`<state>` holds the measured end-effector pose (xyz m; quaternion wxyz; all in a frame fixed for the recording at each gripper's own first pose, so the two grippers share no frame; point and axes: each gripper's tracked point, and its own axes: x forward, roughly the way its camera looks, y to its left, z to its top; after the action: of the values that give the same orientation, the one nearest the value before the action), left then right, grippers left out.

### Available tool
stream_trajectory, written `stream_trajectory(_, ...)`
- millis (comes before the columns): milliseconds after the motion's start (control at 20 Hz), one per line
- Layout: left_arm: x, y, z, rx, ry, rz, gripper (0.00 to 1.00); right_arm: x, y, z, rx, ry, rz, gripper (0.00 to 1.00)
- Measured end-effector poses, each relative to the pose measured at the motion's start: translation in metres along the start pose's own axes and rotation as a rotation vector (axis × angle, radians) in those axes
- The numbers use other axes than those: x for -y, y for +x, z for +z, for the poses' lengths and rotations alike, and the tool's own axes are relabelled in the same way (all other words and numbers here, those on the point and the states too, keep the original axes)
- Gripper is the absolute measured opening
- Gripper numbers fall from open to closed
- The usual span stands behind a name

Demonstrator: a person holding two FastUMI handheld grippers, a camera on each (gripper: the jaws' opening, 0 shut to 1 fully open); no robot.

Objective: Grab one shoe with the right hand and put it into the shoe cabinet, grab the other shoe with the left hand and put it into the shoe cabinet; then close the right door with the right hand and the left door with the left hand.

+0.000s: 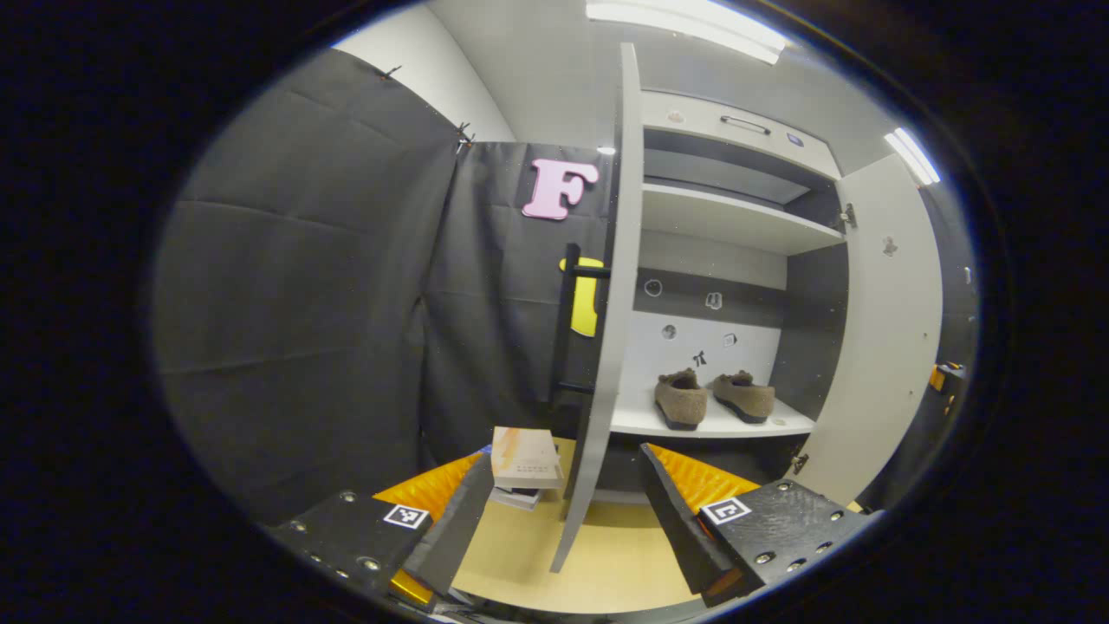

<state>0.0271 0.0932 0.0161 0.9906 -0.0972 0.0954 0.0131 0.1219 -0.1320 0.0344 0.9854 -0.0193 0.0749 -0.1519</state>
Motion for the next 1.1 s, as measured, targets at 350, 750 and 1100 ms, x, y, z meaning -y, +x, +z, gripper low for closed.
stream_trajectory(350, -0.029, 0.0, 0.004, 0.016, -0.052, 0.044, 1.0, -0.065, -0.026, 0.003, 0.012, 0.011, 0.19, 0.95)
stream_trajectory(750, -0.042, -0.013, -0.013, -0.008, -0.042, 0.073, 0.89, -0.12, -0.037, 0.008, 0.017, 0.006, 0.308, 0.93)
stream_trajectory(1100, -0.062, -0.017, -0.015, -0.016, -0.033, 0.129, 1.0, -0.18, -0.035, 0.01, 0.007, 0.02, 0.423, 0.93)
